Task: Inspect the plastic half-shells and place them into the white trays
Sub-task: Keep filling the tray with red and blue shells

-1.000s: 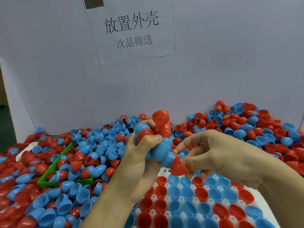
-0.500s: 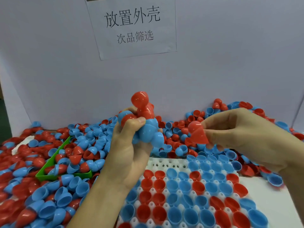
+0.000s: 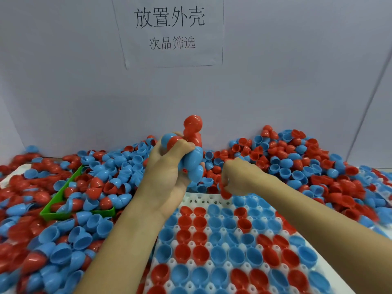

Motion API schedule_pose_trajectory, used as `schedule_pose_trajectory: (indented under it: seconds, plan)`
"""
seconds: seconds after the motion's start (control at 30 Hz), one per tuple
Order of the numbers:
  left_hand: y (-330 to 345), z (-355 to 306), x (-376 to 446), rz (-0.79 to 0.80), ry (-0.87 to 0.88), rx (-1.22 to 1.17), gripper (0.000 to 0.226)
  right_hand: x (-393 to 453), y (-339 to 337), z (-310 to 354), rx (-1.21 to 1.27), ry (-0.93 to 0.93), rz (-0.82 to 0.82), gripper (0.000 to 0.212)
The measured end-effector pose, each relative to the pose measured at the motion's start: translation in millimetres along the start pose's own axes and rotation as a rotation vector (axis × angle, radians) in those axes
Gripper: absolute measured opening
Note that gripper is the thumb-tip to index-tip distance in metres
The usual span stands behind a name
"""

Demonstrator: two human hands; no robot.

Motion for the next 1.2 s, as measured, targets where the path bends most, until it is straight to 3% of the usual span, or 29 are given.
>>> schedule_pose_trajectory:
  seconds: [0.1,0.3,0.57,0.73,0.83,0.93,1.0,1.2]
  plan:
    - [-1.5,-2.8,-0.4,0.016,0.015,0.018,0.023,-0.3,12.2,6.2,-0.098,-0.058,0.071,0.035]
    - [-1.7,-5.4,-0.2,0.023,0.013,0.034,0.033,-1.4,21.0,7.4,-0.121,-0.074,0.054,0.034]
    - [-4.5,1.1,1.3,0.030,0.000,0.123,0.025,-5.2,14.7,0.1,0.068,-0.018,0.131,0.044]
    - [-6.7,11.5,2.2,-0.006,-0.037,0.180,0.024,-12.0,-10.5,-5.2,0.172,0.020,0.002,0.035]
    - [-9.5,14.2,2.9,-0.001,-0.005,0.255,0.031,-24.6,-40.3,6.5,0.562,0.002,-0.117,0.038]
    - [-10.3,14.1,2.1,0.027,0.115,0.434,0.028,-42.3,-57.8,26.3,1.201,0.031,0.101,0.042]
    - [-10.5,12.1,0.9,0.059,0.192,0.545,0.024,-51.4,-62.7,35.4,1.296,-0.014,0.174,0.038]
    - [-13.4,7.1,0.0,0.137,0.260,0.624,0.026,-58.1,-67.4,33.3,1.286,-0.047,0.128,0.025]
Point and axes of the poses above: each hand's wrist, its own x-axis towards the middle knuckle, its own y-axis out of the palm, z = x × y, the point moved 2 cm from there along x, towards the middle knuckle, and after that the axes turned 5 degrees about -z, right-handed, at the moved point
